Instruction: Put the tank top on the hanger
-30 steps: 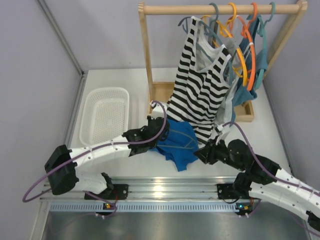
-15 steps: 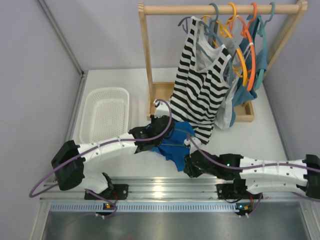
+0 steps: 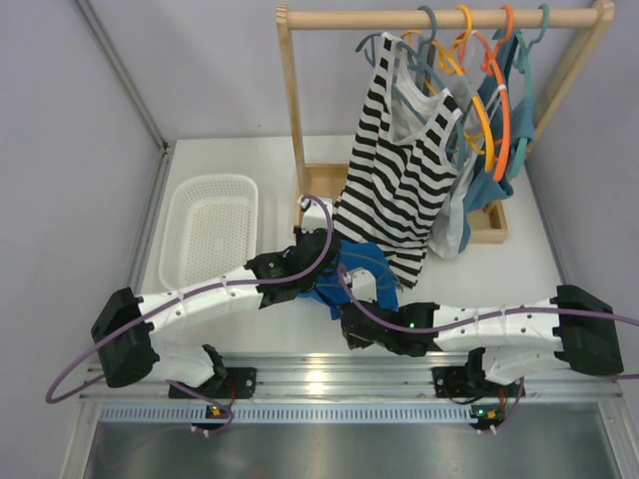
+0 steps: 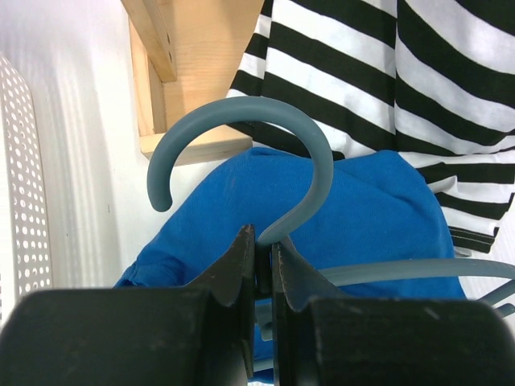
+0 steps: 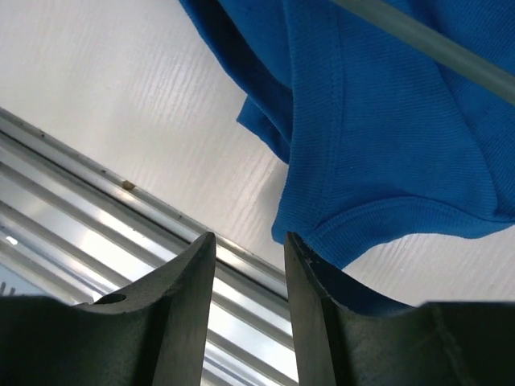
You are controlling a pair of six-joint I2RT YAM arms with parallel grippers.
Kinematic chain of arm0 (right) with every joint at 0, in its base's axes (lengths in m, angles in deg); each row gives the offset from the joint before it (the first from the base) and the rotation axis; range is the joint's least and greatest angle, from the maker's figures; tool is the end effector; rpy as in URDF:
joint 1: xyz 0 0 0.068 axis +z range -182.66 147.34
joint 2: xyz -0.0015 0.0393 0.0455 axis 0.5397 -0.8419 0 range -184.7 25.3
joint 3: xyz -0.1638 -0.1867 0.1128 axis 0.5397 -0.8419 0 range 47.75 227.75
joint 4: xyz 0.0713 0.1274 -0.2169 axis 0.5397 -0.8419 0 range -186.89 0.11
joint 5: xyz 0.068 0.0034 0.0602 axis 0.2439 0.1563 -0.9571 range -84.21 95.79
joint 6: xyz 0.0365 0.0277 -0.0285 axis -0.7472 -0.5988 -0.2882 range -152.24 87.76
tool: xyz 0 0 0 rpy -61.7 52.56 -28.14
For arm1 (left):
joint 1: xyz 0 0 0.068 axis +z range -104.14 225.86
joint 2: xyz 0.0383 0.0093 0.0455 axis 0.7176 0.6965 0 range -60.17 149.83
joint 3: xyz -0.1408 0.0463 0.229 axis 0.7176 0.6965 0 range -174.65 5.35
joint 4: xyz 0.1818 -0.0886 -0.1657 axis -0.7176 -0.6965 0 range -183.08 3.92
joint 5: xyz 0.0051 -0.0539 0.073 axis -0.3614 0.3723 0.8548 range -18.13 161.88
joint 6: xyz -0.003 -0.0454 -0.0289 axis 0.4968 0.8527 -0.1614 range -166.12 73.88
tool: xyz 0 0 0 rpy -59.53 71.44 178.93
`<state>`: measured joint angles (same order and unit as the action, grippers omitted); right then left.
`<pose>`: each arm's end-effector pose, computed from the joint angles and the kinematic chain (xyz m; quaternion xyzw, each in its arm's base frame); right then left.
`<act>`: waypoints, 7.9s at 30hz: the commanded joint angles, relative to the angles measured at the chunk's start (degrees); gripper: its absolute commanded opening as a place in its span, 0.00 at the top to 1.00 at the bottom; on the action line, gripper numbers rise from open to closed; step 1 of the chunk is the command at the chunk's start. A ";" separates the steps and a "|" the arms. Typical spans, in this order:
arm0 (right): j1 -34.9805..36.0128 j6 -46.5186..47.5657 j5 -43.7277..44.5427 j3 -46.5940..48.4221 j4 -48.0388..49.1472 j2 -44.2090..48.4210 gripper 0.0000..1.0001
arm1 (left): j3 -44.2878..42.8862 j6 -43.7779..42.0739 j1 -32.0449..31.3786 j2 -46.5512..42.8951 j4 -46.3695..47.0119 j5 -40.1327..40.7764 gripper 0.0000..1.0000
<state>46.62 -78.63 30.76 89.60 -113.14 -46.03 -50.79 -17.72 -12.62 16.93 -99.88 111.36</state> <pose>0.0598 0.2356 0.2106 -0.1956 0.9069 0.1841 0.3247 0.1734 -0.2393 0.2813 0.0651 0.8460 -0.0827 0.5227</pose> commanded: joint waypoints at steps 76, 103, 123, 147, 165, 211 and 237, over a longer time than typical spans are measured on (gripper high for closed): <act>-16.79 -8.37 -0.80 -13.55 -8.39 21.67 1.00 | 8.85 -6.08 0.29 -13.73 6.77 -3.10 1.00; -19.78 -5.38 -2.65 -7.75 -14.72 25.37 1.00 | 11.93 -6.43 0.29 -15.14 7.91 -2.92 1.00; -19.78 1.65 -4.76 7.09 -18.77 19.22 1.00 | 8.86 -6.34 0.12 -11.01 11.34 -4.76 1.00; -23.39 13.69 -3.35 33.65 -19.21 3.39 1.00 | 2.27 -9.68 -5.33 -13.29 13.36 -4.95 1.00; -24.62 23.27 -6.77 35.50 -10.86 11.55 0.53 | -8.90 -13.55 -6.30 -15.40 6.07 -7.14 1.00; -30.59 35.93 -37.54 28.20 -1.98 15.17 1.00 | -22.17 -16.89 -6.30 -13.29 -0.34 -11.02 1.00; -31.21 37.86 -8.01 64.47 -22.37 1.02 1.00 | -29.38 -19.79 -6.30 -18.48 -2.19 -4.86 0.52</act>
<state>16.55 -42.00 16.75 147.21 -133.73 -43.80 -78.09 -36.36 -18.92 0.03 -104.15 104.96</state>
